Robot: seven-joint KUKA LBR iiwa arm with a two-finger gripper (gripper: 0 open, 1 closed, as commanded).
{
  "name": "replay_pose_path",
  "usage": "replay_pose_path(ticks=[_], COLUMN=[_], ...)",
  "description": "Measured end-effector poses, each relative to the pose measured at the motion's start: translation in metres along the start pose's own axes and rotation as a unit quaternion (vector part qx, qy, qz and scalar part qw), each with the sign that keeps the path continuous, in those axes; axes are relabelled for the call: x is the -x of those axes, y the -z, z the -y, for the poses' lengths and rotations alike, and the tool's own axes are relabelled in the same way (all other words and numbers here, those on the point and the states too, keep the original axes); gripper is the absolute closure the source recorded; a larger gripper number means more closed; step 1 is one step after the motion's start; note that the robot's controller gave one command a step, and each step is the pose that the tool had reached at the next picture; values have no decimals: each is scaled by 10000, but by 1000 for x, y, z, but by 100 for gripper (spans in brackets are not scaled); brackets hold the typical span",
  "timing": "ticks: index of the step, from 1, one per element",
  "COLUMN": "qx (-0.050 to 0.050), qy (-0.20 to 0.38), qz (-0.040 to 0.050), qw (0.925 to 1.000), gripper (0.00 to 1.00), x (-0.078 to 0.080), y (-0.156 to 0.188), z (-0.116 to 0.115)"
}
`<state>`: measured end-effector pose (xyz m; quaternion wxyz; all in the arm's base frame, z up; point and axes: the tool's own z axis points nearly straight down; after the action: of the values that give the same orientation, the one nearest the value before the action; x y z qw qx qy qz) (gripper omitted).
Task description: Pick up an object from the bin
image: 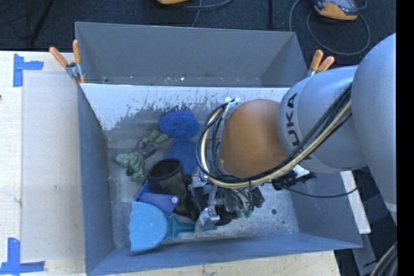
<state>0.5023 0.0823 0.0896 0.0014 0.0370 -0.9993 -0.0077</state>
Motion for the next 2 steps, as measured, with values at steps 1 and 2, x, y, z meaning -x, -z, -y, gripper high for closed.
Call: replay_pose_path(ticks=[1, 2], qx=[-72, -82], qy=[-29, 94], qz=[-52, -51], qw=[10000, 9999], gripper=[100, 100], x=[-2, -8], y=[29, 87], z=[1, -3])
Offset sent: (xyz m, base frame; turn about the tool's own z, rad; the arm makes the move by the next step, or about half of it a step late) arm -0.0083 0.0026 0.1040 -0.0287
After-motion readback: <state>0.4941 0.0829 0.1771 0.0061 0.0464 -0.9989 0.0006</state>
